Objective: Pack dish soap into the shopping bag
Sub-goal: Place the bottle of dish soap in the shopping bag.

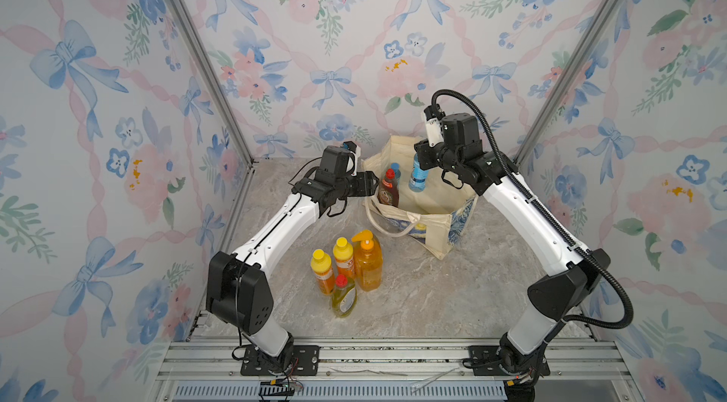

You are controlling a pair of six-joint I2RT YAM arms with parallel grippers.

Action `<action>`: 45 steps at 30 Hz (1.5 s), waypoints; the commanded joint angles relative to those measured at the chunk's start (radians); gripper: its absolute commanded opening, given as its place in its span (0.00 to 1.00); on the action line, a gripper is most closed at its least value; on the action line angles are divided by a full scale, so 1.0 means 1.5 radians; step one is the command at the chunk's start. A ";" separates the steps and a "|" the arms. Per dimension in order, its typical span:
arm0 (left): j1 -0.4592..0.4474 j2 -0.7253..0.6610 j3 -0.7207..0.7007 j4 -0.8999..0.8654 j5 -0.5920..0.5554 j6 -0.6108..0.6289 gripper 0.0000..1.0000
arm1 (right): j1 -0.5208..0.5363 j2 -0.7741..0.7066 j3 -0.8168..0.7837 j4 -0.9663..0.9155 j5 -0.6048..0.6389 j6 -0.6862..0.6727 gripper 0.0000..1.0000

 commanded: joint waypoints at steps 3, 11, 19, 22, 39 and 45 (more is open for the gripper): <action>-0.006 0.026 0.005 -0.023 0.044 -0.022 0.70 | 0.000 -0.026 -0.115 0.154 0.010 -0.003 0.00; -0.011 0.040 -0.013 -0.023 0.048 0.020 0.50 | -0.001 -0.078 -0.308 0.297 0.019 0.021 0.00; -0.024 0.039 -0.030 -0.022 0.030 0.075 0.58 | -0.013 -0.006 -0.318 0.406 0.015 0.014 0.00; -0.024 0.046 -0.026 -0.026 0.025 0.082 0.59 | -0.022 0.029 -0.292 0.420 0.010 0.015 0.00; -0.030 0.070 0.004 -0.035 0.018 0.092 0.59 | -0.049 0.176 -0.182 0.481 -0.010 0.026 0.00; -0.031 0.081 0.024 -0.045 0.020 0.101 0.59 | -0.049 0.195 -0.185 0.493 -0.017 0.044 0.00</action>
